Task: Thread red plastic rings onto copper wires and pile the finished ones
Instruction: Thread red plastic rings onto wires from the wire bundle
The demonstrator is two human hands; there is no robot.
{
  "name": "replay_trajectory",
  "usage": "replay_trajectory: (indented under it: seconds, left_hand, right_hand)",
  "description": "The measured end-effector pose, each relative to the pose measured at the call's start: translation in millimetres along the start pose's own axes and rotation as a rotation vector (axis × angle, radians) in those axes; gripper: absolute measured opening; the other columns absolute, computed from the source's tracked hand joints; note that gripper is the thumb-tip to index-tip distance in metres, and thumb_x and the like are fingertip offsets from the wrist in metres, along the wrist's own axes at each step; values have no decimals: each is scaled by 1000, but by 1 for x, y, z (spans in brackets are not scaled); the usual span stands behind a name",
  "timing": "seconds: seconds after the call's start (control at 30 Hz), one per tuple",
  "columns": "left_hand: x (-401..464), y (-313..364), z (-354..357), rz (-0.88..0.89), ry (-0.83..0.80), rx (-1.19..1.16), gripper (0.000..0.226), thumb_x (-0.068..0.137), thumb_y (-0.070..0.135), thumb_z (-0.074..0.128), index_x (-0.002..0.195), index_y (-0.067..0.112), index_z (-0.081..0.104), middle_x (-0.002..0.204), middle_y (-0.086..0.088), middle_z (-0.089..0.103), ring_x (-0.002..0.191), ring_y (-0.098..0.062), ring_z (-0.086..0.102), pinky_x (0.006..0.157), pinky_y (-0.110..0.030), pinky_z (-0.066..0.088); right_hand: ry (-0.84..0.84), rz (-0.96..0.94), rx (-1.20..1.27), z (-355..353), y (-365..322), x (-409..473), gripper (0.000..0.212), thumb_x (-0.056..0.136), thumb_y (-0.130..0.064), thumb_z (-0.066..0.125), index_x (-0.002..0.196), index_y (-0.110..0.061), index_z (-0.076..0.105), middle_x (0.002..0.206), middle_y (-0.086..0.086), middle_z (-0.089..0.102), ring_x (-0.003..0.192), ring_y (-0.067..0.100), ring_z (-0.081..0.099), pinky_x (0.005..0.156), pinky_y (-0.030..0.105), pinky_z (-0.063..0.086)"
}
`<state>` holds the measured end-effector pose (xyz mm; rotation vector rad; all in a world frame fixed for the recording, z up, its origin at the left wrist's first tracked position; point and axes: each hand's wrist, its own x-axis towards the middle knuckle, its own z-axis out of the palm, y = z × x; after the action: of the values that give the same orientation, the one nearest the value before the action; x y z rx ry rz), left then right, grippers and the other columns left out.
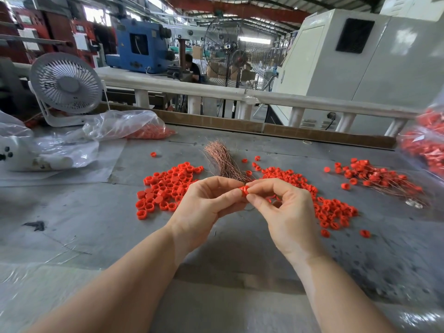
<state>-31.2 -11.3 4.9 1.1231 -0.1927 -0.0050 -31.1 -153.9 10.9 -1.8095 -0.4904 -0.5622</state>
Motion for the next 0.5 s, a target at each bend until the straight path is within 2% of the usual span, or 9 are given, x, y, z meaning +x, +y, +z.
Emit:
replay_trajectory:
  seconds: [0.13,0.23,0.37,0.5]
  left_hand:
    - [0,-1,0,52,22,55,18,63,8,67,80,3,67,79,-16,71,75,-27,69,80,-35,57]
    - [0,-1,1,94,30,103,15,65,7,67,80,5,68,78,-14,71,73,-25,69,75,-30,58]
    - [-1,0,1,142,55,175,11,73,-2,65,80,6,69,80,-17,70,75,-30,68,76,-32,58]
    - [0,0,2,173,50,235,15,77,-8,63,81,6,68,78,-13,71,72,-26,68,75,-30,58]
  right_hand:
    - [2,-10,-21,0,1,0,23,75,2,72,70,-21,69,79,-13,70,81,-2,63,69,6,40]
    - [-1,-27,-26,-1,0,0,25,75,3,72,70,-22,68,79,-13,69,81,-3,62,68,6,39]
    - [-14,-46,-37,0,0,1,28,74,5,71,70,-22,66,79,-12,68,80,-4,61,68,5,38]
    - [-8,-51,-50,-2,0,0,34,74,3,72,69,-29,64,76,-15,67,78,-3,60,66,5,38]
